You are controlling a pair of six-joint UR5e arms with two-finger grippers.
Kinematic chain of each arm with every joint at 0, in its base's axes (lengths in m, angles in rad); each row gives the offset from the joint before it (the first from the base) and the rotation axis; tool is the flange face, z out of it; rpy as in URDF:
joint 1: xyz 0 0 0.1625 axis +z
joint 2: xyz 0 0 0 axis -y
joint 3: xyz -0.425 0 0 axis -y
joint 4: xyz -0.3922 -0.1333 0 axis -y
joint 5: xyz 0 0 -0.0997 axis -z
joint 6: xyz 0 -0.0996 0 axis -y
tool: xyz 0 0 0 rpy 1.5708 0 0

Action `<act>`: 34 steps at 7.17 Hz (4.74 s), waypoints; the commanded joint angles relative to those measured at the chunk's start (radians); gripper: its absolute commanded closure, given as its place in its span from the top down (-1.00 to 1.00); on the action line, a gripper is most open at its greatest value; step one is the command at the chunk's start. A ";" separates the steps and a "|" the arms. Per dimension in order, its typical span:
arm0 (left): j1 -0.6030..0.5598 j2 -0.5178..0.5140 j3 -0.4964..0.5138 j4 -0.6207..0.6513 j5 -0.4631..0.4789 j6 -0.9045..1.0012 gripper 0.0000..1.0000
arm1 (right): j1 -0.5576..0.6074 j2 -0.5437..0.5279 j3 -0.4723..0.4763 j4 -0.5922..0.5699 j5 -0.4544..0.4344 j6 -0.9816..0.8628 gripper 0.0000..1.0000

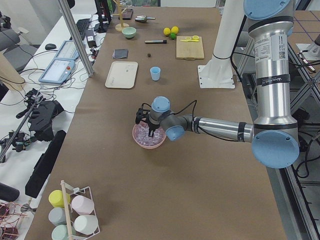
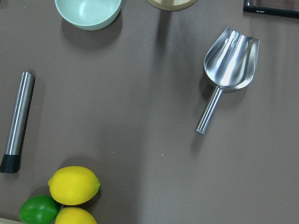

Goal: Mash ice and strawberries in cup
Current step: 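Close the left gripper on an ice cube in the pink bowl, then lift the ice cube and carry it over the light-blue cup, then open the left gripper to drop the ice cube into the cup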

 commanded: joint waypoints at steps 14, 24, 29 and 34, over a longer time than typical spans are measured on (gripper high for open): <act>0.161 -0.483 -0.074 0.021 0.136 -0.810 -1.00 | 0.000 0.003 -0.005 -0.002 0.000 0.005 1.00; 0.533 -0.709 0.037 0.193 0.636 -0.910 -1.00 | 0.000 0.001 -0.008 -0.002 0.000 0.005 1.00; 0.545 -0.710 0.035 0.193 0.651 -0.901 0.94 | 0.000 0.001 -0.008 -0.002 0.000 0.005 1.00; 0.539 -0.656 -0.029 0.226 0.606 -0.802 0.96 | 0.000 0.003 -0.006 -0.002 0.000 0.005 1.00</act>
